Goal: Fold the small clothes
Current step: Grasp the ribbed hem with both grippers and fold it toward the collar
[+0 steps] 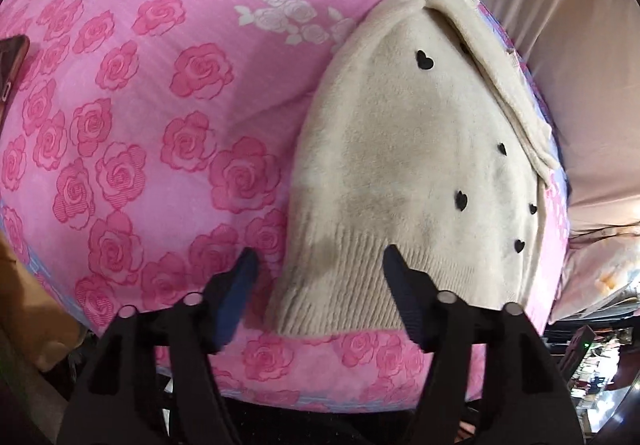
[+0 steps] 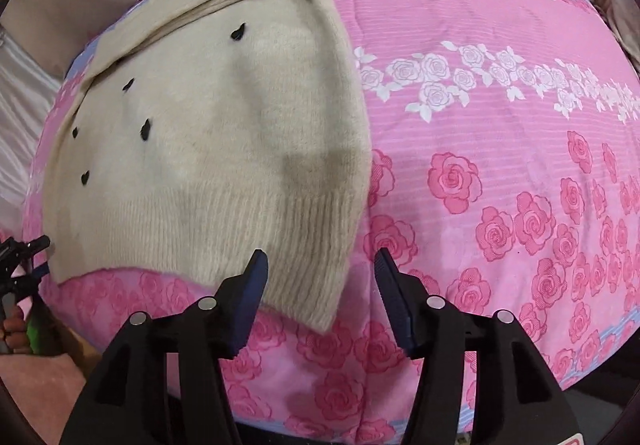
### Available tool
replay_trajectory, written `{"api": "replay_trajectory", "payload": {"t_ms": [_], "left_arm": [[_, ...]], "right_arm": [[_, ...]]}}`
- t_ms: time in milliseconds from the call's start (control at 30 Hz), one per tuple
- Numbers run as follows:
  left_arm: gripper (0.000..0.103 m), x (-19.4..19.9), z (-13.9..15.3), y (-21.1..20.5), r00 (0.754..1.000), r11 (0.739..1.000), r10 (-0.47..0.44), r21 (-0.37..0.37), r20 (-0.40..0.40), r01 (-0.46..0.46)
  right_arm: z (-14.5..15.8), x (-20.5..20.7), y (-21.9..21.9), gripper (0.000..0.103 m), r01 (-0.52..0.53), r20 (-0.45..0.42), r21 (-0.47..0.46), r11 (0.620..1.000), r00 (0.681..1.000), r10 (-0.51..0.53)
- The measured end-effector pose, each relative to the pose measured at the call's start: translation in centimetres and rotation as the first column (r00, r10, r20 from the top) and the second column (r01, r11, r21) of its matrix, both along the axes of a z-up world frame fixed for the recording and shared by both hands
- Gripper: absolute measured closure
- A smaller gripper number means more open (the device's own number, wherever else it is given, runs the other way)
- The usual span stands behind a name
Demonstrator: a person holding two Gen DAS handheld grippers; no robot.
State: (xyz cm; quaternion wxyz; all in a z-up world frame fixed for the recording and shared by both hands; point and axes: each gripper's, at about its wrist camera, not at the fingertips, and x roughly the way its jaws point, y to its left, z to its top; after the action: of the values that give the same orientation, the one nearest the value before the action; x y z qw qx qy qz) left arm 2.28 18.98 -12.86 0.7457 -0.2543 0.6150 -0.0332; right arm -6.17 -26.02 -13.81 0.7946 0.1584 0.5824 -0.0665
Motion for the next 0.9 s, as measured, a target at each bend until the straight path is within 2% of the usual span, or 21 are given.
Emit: {"api": "replay_trajectory", "payload": {"t_ms": [33, 67, 100, 133, 167, 200, 300, 400, 567, 733, 800, 867, 900], "left_arm": [[0.03, 0.2, -0.1, -0.3, 1.0, 1.0, 0.001, 0.005, 0.0, -0.001], [0.029, 0.4, -0.1, -0.8, 1.0, 1.0, 0.003, 0.019, 0.002, -0.003], [0.032, 0.5, -0.1, -1.0, 1.0, 1.0, -0.002, 0.026, 0.005, 0.001], [0.052, 0.7, -0.1, -1.5, 1.0, 1.0, -0.02, 0.014, 0.007, 0.02], [0.068, 0.9, -0.3, -1.9, 0.999, 0.999, -0.048, -0.018, 0.001, 0.048], [0.095, 1.0, -0.4, -2.1, 0.998, 0.997, -0.066, -0.039, -0.02, 0.065], [0.096, 0.5, 0.5, -1.0, 0.999, 0.995, -0.043, -0.095, -0.021, 0.041], [0.096, -0.5, 2.2, 1.0, 0.999, 0.99, -0.02, -0.142, -0.038, 0.015], [0.097, -2.0, 4.5, 3.1, 0.997, 0.986, -0.05, -0.161, -0.066, 0.039], [0.097, -3.5, 5.3, 3.3, 0.991, 0.988, -0.062, -0.148, -0.115, 0.045], [0.097, -4.3, 6.2, 3.6, 0.99, 0.988, -0.038, -0.154, -0.135, 0.017], [0.097, -4.5, 8.0, 4.0, 0.992, 0.985, 0.005, -0.17, -0.125, -0.026], [0.097, -4.3, 9.4, 4.1, 0.995, 0.981, 0.038, -0.186, -0.097, -0.055]], "right_arm": [[-0.4, 0.1, -0.2, 0.048, 0.015, -0.007, 0.007, 1.0, 1.0, -0.015], [-0.9, 0.3, -0.3, 0.049, 0.023, -0.013, 0.027, 0.999, 1.0, -0.023], [-1.1, 0.5, -0.5, 0.055, 0.034, -0.014, 0.03, 0.999, 0.999, -0.034], [-1.0, 0.5, -0.5, 0.095, 0.036, 0.014, 0.051, 0.998, 0.999, -0.036], [-1.0, 0.7, -0.6, 0.094, 0.035, 0.008, 0.099, 0.994, 0.999, -0.036], [-0.9, 0.8, -0.5, 0.095, 0.048, 0.011, 0.117, 0.992, 0.999, -0.049], [1.3, 0.0, -0.3, 0.097, 0.003, 0.078, 0.147, 0.989, 0.997, -0.015], [3.4, -1.8, -0.8, 0.097, -0.045, 0.101, 0.147, 0.988, 0.994, 0.031], [5.1, -5.0, -2.4, 0.098, -0.09, 0.069, 0.14, 0.986, 0.994, 0.081], [5.6, -7.3, -1.1, 0.098, -0.157, 0.027, 0.181, 0.971, 0.988, 0.155], [6.3, -8.0, -0.2, 0.098, -0.204, 0.023, 0.205, 0.957, 0.979, 0.204], [8.2, -8.2, 0.0, 0.098, -0.222, 0.063, 0.249, 0.943, 0.975, 0.212], [10.0, -7.9, -0.6, 0.098, -0.23, 0.115, 0.263, 0.937, 0.972, 0.207]]}}
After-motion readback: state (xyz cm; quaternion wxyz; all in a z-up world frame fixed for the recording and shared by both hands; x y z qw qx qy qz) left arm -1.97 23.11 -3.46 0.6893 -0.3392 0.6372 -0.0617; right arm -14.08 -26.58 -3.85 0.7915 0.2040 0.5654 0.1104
